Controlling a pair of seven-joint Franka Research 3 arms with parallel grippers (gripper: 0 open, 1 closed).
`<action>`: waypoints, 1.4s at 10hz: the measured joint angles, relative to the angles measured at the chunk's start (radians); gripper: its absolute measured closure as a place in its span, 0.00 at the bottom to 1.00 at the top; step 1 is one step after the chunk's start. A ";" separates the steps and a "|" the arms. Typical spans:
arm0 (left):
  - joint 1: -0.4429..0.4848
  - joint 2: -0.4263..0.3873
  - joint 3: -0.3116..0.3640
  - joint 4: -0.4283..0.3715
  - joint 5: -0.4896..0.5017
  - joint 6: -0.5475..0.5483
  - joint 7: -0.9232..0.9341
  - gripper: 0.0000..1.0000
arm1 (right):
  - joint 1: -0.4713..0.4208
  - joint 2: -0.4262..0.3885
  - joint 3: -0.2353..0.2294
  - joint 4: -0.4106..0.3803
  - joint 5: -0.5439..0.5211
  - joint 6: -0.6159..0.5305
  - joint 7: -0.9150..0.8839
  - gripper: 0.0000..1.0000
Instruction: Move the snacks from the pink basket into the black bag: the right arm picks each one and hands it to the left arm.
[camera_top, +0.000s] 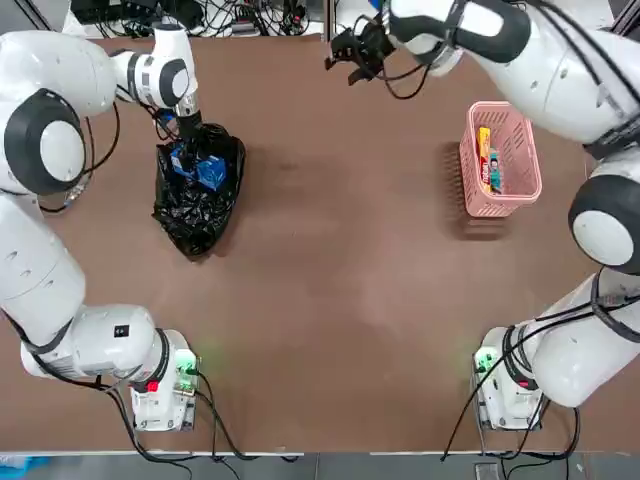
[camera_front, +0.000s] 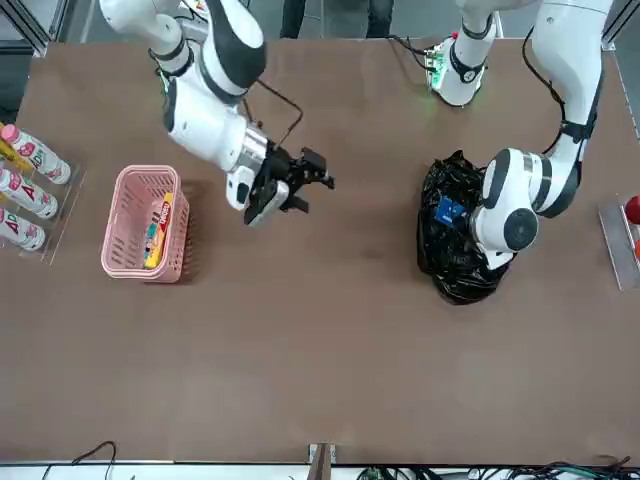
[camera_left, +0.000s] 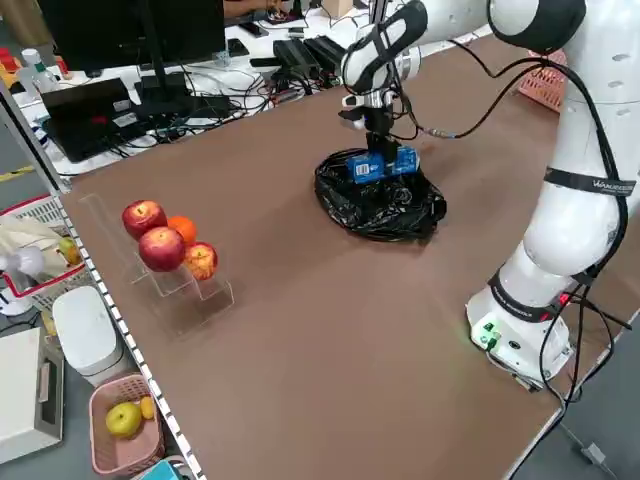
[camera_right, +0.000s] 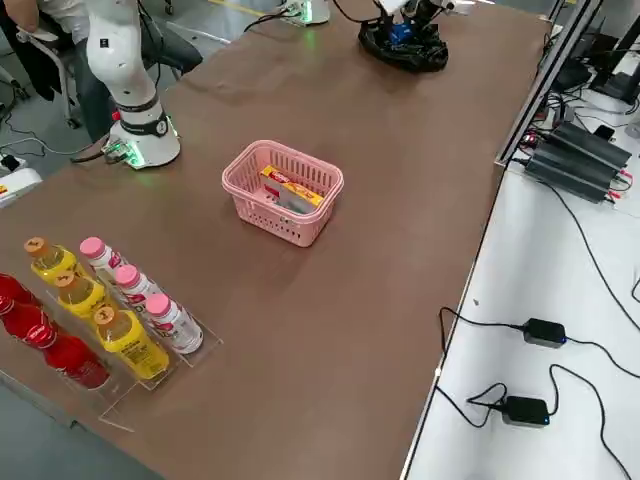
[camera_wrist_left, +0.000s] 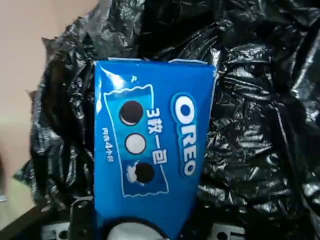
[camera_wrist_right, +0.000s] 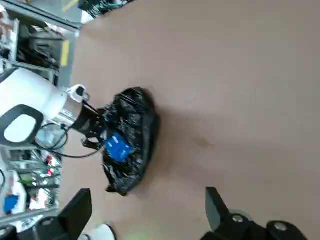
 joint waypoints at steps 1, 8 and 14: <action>0.003 0.002 0.000 -0.007 0.000 0.026 -0.010 0.45 | -0.036 -0.023 -0.001 -0.001 -0.091 -0.057 0.001 0.00; 0.009 0.096 0.001 0.072 0.079 0.160 -0.126 0.32 | -0.203 -0.261 -0.001 -0.195 -0.663 -0.297 0.159 0.00; 0.006 -0.080 -0.035 0.105 0.081 0.021 -0.168 0.00 | -0.344 -0.390 0.002 -0.399 -0.845 -0.322 0.219 0.00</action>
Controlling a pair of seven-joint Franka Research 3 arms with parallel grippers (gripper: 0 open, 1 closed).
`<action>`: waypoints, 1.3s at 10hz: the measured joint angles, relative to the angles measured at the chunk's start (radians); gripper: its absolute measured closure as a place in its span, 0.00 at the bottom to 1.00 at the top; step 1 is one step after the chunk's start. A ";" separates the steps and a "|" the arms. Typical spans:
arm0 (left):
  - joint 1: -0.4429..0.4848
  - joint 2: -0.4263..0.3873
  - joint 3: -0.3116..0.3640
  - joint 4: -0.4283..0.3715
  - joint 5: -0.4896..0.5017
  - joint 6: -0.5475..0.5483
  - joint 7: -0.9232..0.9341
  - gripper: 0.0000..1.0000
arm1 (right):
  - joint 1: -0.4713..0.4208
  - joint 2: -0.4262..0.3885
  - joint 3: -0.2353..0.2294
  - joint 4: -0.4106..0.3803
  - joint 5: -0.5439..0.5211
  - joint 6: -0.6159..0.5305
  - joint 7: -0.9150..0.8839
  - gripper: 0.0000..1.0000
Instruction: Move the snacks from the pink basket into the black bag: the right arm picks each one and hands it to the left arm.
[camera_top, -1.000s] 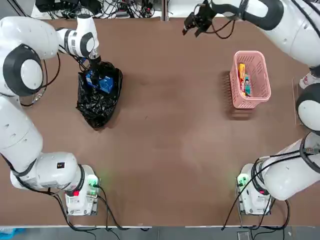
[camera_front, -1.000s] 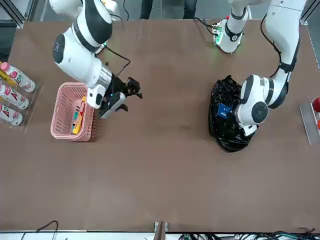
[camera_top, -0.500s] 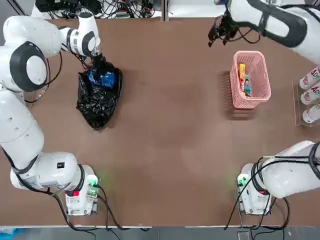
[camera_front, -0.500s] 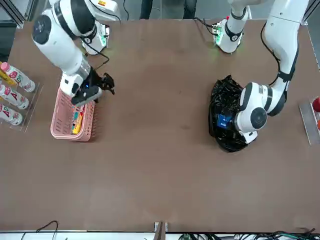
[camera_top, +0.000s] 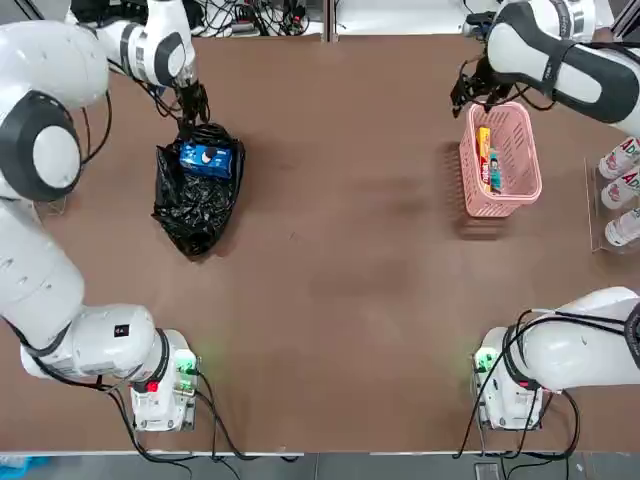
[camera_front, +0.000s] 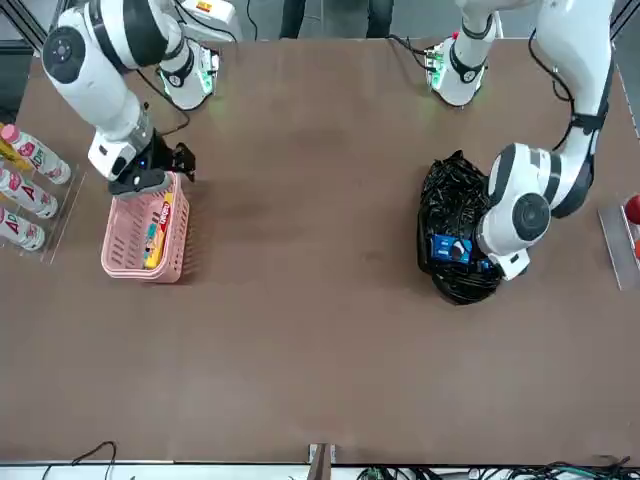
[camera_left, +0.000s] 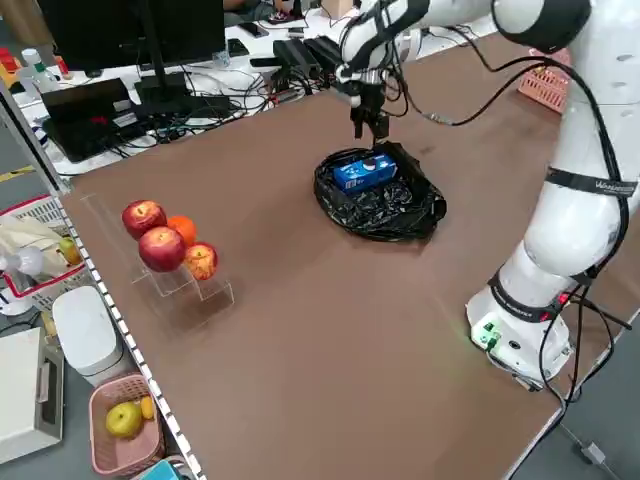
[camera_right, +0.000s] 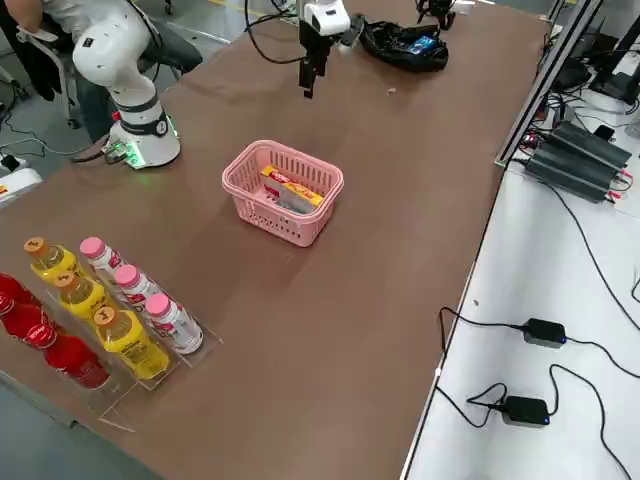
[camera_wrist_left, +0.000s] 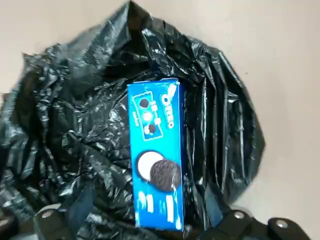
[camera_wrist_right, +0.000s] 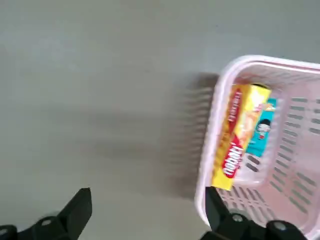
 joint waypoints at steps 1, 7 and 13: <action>0.000 -0.051 -0.008 0.010 0.000 -0.034 0.030 0.00 | -0.036 0.000 0.000 -0.016 -0.026 0.017 0.000 0.00; 0.013 -0.146 -0.006 0.349 -0.021 -0.399 0.419 0.00 | -0.234 0.001 0.000 -0.184 -0.049 0.250 -0.131 0.00; 0.056 -0.186 0.062 0.489 -0.103 -0.509 1.259 0.00 | -0.297 0.008 0.000 -0.341 0.006 0.459 -0.124 0.00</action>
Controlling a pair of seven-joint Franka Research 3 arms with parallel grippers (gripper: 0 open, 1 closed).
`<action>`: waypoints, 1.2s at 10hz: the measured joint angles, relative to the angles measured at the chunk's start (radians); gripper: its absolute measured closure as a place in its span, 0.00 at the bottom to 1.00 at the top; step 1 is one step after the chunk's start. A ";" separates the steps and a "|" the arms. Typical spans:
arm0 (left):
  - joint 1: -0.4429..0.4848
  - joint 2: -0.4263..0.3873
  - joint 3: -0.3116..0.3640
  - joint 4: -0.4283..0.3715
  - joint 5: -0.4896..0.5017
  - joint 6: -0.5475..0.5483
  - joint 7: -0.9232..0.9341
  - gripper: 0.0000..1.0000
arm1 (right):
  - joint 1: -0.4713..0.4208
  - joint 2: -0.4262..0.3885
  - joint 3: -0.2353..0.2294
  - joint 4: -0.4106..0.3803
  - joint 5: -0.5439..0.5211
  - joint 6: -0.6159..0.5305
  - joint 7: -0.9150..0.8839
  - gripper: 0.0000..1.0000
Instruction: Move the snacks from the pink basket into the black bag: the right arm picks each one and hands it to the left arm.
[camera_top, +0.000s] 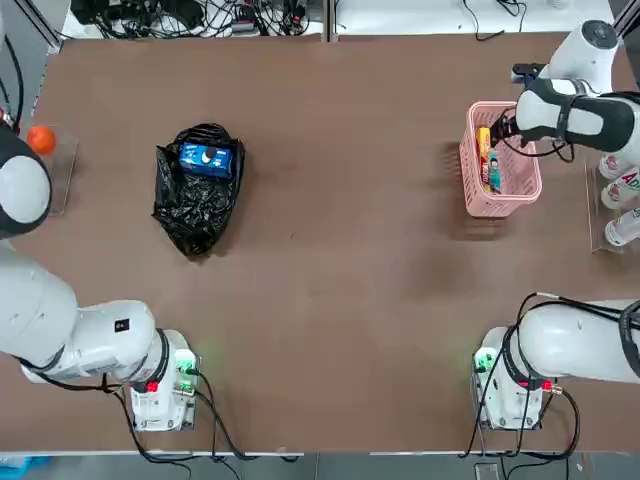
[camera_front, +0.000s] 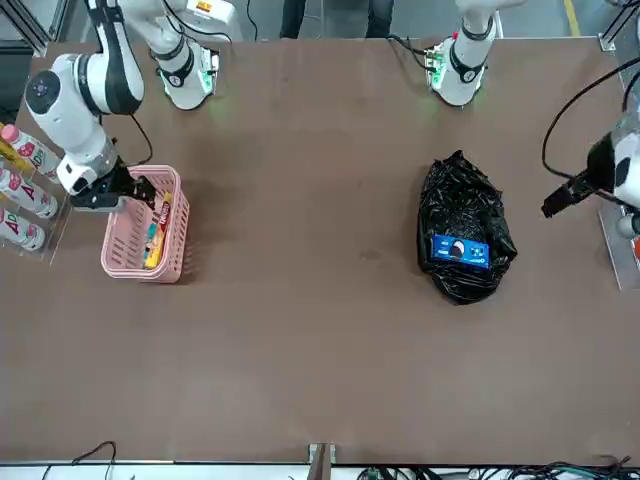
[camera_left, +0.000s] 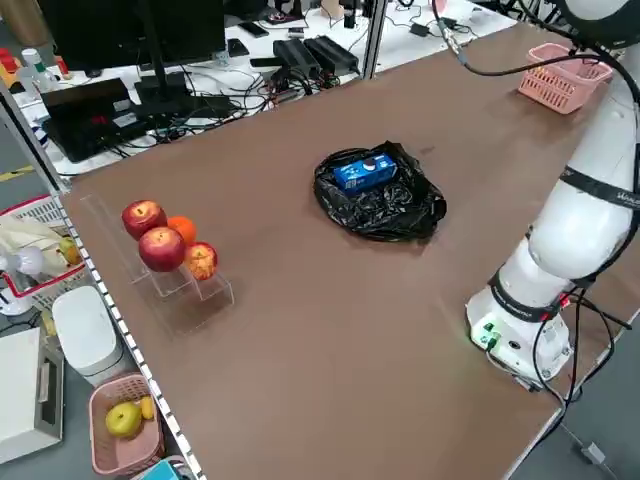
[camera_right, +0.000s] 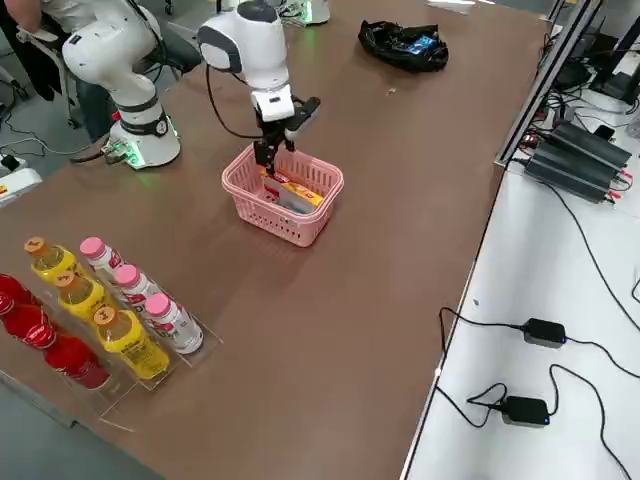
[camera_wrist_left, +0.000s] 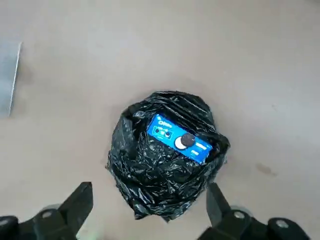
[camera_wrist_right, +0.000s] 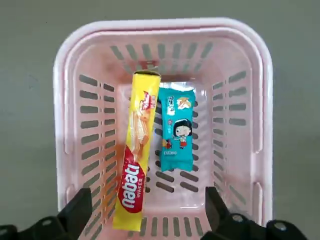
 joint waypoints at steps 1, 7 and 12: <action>-0.014 -0.003 0.003 0.008 -0.005 -0.001 0.090 0.00 | -0.002 0.010 0.000 -0.001 0.036 0.005 0.000 0.00; -0.010 -0.032 -0.001 0.014 -0.038 -0.070 0.264 0.00 | -0.012 0.147 0.000 -0.004 0.088 0.099 0.013 0.00; 0.000 -0.031 0.006 0.013 -0.038 -0.074 0.265 0.00 | -0.015 0.193 0.003 -0.004 0.126 0.125 0.014 0.00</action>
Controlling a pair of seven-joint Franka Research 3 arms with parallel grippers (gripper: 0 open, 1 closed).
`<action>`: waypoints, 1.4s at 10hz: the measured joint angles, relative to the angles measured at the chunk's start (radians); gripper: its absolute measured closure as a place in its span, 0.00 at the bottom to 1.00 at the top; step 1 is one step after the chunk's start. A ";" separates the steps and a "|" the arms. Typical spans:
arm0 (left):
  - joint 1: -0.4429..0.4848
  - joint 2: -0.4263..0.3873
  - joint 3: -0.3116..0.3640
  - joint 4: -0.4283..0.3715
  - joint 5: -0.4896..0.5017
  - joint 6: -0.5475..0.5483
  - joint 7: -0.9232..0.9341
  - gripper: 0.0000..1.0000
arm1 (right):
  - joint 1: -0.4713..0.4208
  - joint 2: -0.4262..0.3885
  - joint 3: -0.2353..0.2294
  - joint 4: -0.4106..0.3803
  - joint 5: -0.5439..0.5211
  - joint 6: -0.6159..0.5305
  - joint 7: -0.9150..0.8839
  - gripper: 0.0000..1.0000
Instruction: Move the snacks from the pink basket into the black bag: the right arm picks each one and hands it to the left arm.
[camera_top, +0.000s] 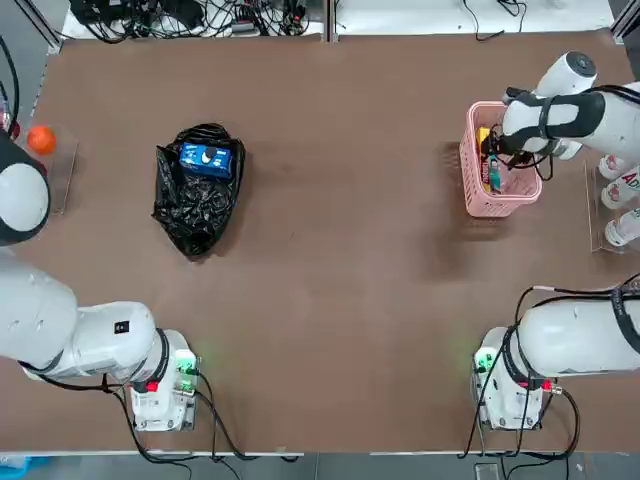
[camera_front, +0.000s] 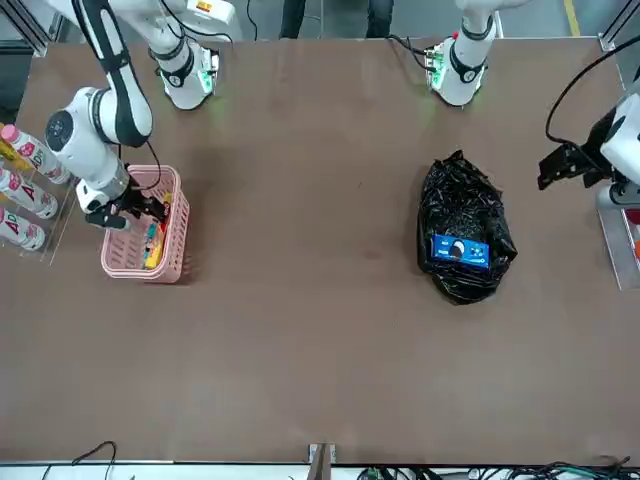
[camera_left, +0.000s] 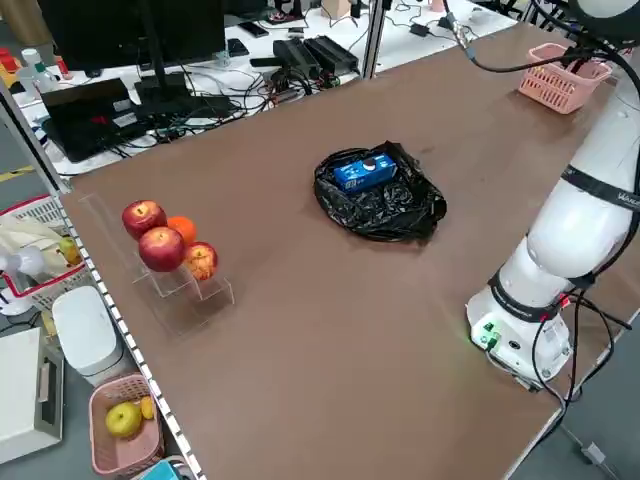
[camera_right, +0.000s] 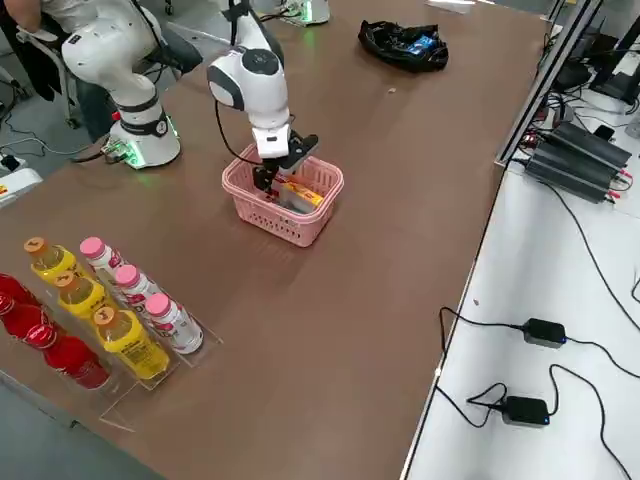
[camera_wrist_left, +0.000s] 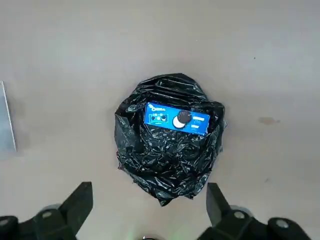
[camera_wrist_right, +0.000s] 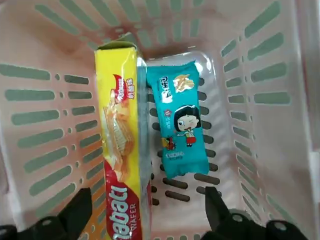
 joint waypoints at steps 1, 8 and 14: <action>0.000 0.000 0.000 0.000 0.000 0.000 0.000 0.00 | 0.000 0.010 0.002 0.000 0.002 0.005 0.000 0.00; 0.028 -0.001 0.001 0.003 -0.068 0.000 -0.002 0.00 | 0.014 0.093 0.013 0.000 0.041 0.076 0.001 0.01; 0.029 -0.001 0.002 0.004 -0.069 0.001 -0.002 0.00 | 0.020 0.105 0.015 0.000 0.049 0.082 0.001 0.14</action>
